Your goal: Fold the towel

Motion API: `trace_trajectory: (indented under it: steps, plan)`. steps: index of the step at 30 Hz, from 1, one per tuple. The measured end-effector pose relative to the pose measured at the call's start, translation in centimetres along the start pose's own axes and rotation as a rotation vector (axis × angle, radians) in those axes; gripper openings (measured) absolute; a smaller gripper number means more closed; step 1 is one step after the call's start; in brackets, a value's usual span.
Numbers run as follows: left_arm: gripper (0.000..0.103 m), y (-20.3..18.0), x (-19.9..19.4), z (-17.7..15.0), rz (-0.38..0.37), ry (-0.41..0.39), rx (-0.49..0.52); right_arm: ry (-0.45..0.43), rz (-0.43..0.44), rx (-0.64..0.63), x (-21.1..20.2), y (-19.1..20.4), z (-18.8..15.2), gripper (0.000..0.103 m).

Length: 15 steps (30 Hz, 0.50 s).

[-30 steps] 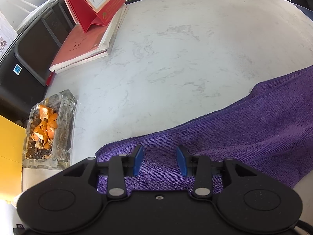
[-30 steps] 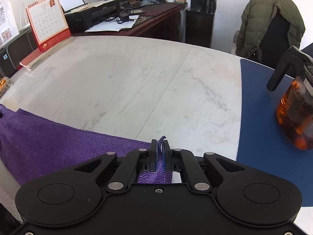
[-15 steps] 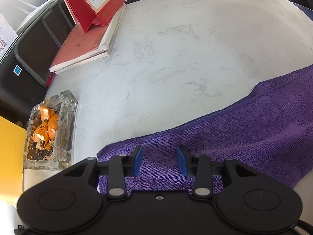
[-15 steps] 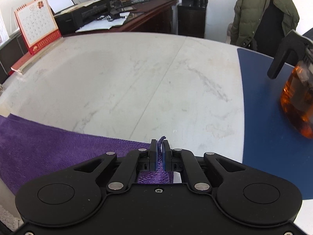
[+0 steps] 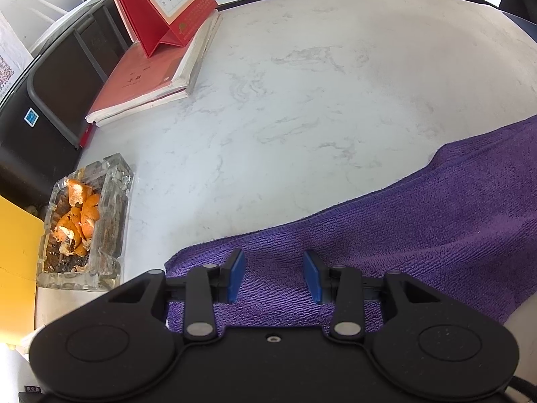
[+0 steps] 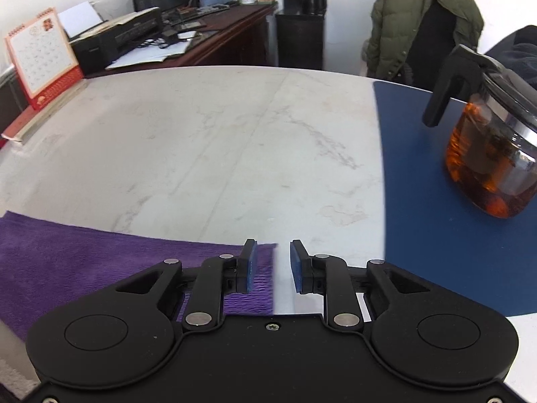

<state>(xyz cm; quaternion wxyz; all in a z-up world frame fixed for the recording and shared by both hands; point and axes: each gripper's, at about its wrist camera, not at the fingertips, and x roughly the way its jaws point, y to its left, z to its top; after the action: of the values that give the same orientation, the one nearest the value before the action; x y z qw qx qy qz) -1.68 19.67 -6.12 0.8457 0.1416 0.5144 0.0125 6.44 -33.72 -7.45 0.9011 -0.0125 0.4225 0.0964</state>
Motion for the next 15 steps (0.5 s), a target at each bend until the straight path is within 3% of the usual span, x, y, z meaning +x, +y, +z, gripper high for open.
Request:
trace_trajectory:
  steps: [5,9,13,15]
  plan:
    - [0.037,0.0,-0.1,-0.2,-0.001,-0.015,-0.001,0.075,-0.030,-0.029,0.9,0.5,-0.9,0.021]
    - [0.037,0.2,-0.1,-0.5,-0.010,-0.032,-0.006,0.042,-0.020,-0.110,-0.6,2.4,0.8,0.021]
    - [0.037,0.3,-0.1,-0.7,-0.017,-0.047,0.000,-0.017,0.176,-0.217,-1.3,7.8,4.0,0.027]
    - [0.037,0.4,-0.1,-0.8,-0.022,-0.053,-0.002,-0.019,0.329,-0.334,-0.6,13.0,5.4,0.028]
